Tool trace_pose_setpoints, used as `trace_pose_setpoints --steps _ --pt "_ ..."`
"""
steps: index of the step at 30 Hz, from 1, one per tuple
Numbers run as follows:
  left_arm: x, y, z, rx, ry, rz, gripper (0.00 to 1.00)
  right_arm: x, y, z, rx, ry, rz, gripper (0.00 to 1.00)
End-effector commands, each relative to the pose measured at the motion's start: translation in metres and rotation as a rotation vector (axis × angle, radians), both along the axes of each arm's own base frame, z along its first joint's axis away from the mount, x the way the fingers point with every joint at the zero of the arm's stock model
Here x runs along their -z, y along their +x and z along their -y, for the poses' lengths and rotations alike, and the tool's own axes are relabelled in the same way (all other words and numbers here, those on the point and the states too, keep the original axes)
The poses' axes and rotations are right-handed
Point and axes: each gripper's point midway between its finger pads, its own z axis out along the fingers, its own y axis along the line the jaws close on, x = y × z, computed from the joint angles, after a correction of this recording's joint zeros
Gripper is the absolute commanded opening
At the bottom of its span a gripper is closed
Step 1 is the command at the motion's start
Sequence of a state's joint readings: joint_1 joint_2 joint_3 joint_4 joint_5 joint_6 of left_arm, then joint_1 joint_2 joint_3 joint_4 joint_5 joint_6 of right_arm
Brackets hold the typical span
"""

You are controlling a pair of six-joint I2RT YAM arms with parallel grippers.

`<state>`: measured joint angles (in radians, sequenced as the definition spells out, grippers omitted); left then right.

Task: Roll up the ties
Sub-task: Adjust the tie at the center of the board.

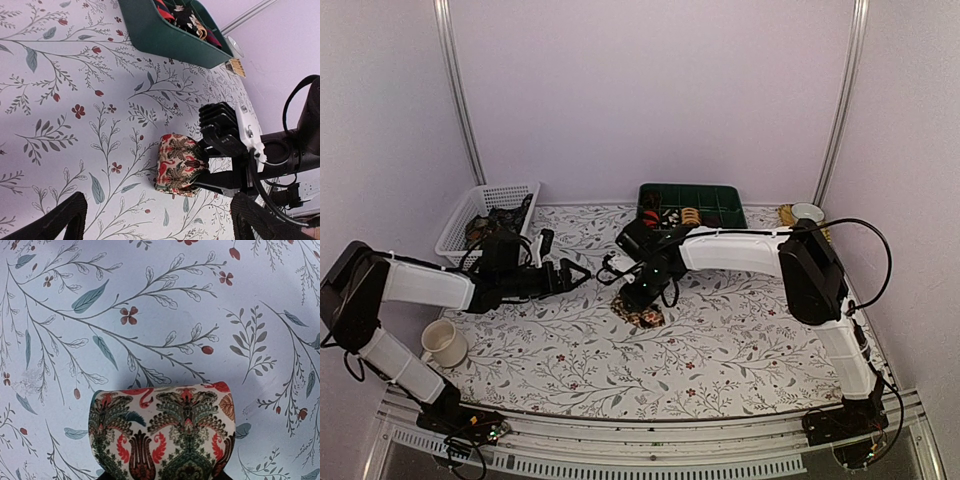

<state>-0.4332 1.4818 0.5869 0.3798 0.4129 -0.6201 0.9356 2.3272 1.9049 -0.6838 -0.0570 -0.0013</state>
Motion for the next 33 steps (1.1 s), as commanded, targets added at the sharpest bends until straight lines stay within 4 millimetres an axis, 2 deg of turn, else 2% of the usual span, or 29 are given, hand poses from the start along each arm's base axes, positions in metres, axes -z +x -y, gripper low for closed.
trace_pose_setpoints --steps 1,3,6,10,13,15,17,19,21,26,33 --pt "0.011 0.001 -0.005 -0.004 0.021 -0.012 1.0 0.034 -0.003 0.005 -0.014 -0.093 0.009 0.29" --pt "0.015 0.001 -0.005 -0.007 0.026 -0.017 1.0 0.032 -0.005 0.004 -0.019 -0.095 0.015 0.28" --pt "0.019 0.0 -0.005 -0.005 0.029 -0.027 1.0 0.03 -0.008 0.003 -0.031 -0.1 0.024 0.32" --pt "0.022 0.0 -0.001 0.01 0.015 -0.036 1.0 0.022 -0.011 0.001 -0.04 -0.093 0.026 0.6" --pt "0.02 -0.001 0.006 0.033 -0.006 -0.038 1.0 0.02 -0.015 0.002 -0.046 -0.093 0.019 0.74" --pt "0.02 -0.001 0.013 0.055 -0.015 -0.041 1.0 -0.003 -0.014 0.0 -0.043 -0.056 0.043 0.82" --pt "0.018 0.0 0.019 0.074 -0.027 -0.041 1.0 -0.016 -0.014 0.0 -0.038 -0.027 0.054 0.91" --pt "0.017 0.002 0.024 0.089 -0.041 -0.041 1.0 -0.029 -0.014 -0.001 -0.036 0.006 0.065 0.96" --pt "0.017 0.003 0.03 0.105 -0.058 -0.044 1.0 -0.045 -0.014 -0.002 -0.032 0.048 0.073 1.0" --pt "0.016 0.01 0.042 0.135 -0.084 -0.042 1.0 -0.078 -0.012 0.001 -0.023 0.133 0.075 1.0" --pt "0.027 0.01 0.059 0.199 -0.113 -0.063 1.0 -0.122 -0.006 0.012 0.006 0.279 0.097 1.0"
